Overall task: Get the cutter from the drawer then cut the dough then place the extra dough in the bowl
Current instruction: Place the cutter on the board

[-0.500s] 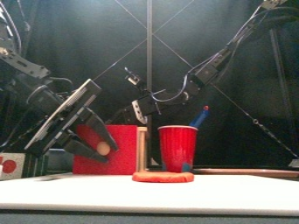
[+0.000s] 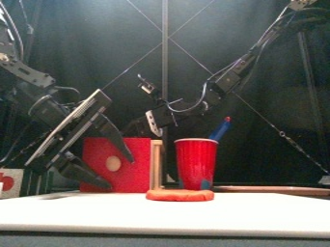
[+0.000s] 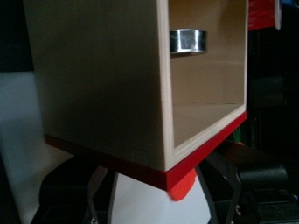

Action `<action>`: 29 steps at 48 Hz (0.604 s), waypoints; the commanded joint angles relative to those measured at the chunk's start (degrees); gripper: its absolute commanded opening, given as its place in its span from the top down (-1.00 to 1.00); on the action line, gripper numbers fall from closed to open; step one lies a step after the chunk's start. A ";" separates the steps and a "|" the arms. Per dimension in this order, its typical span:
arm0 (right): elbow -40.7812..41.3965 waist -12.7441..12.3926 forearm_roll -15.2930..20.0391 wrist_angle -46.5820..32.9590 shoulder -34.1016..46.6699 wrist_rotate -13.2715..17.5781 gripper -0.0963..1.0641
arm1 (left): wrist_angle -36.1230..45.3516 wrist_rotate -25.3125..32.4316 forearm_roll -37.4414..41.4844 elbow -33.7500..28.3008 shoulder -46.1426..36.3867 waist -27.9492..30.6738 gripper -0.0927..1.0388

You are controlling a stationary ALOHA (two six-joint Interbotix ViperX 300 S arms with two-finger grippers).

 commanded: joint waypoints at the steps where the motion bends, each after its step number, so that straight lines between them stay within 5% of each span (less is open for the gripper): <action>1: 0.00 -0.79 -0.09 0.35 -0.18 -0.18 0.81 | 0.35 0.26 0.44 -0.26 -2.81 -0.79 -0.72; 20: -0.70 -0.35 -0.09 1.49 -0.44 0.00 0.81 | 5.62 -0.26 -0.62 5.01 -11.07 -6.77 -0.72; 29: -1.05 2.37 0.35 5.10 -3.34 0.26 0.81 | 5.19 0.79 0.97 7.21 -19.42 -7.03 -0.70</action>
